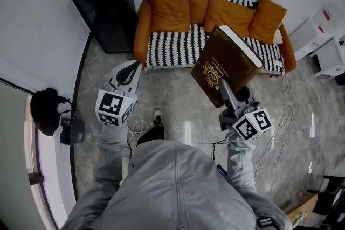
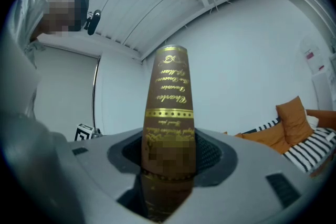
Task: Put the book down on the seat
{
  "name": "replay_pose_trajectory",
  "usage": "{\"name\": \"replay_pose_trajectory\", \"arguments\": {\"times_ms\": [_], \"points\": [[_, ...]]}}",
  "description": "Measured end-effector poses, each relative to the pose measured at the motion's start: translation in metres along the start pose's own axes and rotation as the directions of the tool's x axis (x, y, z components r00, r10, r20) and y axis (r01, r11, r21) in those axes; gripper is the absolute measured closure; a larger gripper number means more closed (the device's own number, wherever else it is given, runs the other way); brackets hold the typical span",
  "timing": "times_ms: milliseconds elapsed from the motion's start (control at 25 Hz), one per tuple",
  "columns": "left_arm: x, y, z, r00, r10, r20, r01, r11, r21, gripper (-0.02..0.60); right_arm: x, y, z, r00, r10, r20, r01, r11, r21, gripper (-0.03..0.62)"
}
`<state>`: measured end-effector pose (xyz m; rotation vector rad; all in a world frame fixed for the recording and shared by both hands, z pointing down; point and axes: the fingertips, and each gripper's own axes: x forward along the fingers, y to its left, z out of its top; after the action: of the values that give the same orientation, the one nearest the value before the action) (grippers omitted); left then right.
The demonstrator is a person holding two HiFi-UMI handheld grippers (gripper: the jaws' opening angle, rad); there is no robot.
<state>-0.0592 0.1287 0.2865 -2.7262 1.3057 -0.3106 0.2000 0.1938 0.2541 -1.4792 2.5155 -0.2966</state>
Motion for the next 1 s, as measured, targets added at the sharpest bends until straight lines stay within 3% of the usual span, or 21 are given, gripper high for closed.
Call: {"name": "replay_pose_trajectory", "arguments": {"times_ms": [320, 1000], "points": [[0.062, 0.066, 0.013, 1.0, -0.018, 0.005, 0.018, 1.0, 0.025, 0.555, 0.083, -0.022, 0.02, 1.0, -0.018, 0.011, 0.018, 1.0, -0.017, 0.358], [0.134, 0.161, -0.007, 1.0, -0.03, -0.003, 0.03, 1.0, 0.0, 0.555, 0.199, -0.046, 0.012, 1.0, -0.028, -0.014, 0.027, 0.999, -0.021, 0.358]]}}
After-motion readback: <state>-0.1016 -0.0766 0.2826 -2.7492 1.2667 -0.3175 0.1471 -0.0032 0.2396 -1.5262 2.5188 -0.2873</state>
